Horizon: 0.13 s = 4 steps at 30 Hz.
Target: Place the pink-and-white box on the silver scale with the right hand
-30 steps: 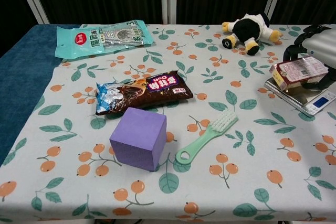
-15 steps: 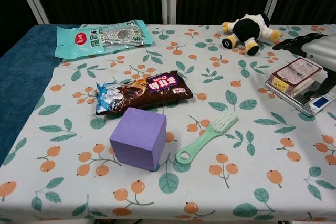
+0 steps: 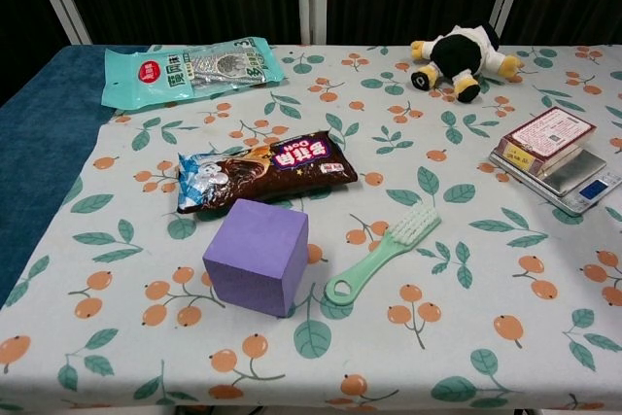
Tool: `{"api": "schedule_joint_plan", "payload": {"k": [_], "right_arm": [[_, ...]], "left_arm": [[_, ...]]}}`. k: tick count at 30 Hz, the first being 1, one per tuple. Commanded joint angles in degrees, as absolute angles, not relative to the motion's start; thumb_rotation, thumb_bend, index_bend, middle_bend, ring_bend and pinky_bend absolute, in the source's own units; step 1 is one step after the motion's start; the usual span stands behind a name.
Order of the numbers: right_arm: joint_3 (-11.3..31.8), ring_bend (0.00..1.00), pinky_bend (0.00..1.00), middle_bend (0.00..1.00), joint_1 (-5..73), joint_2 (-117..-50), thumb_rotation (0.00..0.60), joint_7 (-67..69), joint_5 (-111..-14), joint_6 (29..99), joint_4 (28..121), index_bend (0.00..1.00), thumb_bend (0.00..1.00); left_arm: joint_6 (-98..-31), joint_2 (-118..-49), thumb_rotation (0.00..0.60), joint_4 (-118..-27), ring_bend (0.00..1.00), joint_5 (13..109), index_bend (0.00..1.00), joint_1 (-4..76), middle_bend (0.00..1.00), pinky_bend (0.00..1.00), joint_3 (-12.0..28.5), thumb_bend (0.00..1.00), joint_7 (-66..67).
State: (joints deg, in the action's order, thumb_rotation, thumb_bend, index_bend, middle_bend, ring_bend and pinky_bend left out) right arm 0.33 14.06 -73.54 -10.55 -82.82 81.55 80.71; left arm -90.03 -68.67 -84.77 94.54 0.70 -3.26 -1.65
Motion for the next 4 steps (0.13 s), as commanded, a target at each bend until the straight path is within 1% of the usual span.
{"api": "schedule_joint_plan", "payload": {"k": [1, 4], "right_arm": [[-2.4, 0.00, 0.00, 0.00, 6.2, -71.1, 0.600, -5.2, -83.0, 88.8, 80.4, 0.00, 0.00], [-2.7, 0.00, 0.00, 0.00, 3.9, -72.6, 0.600, -2.9, -82.9, 90.2, 77.4, 0.00, 0.01]], "left_arm": [[-89.9, -68.7, 0.600, -84.7, 0.00, 94.5, 0.14, 0.9, 0.08, 0.08, -3.1, 0.11, -1.5], [-89.6, -68.7, 0.600, -84.8, 0.00, 94.4, 0.14, 1.2, 0.08, 0.08, -2.9, 0.11, -1.4]]}}
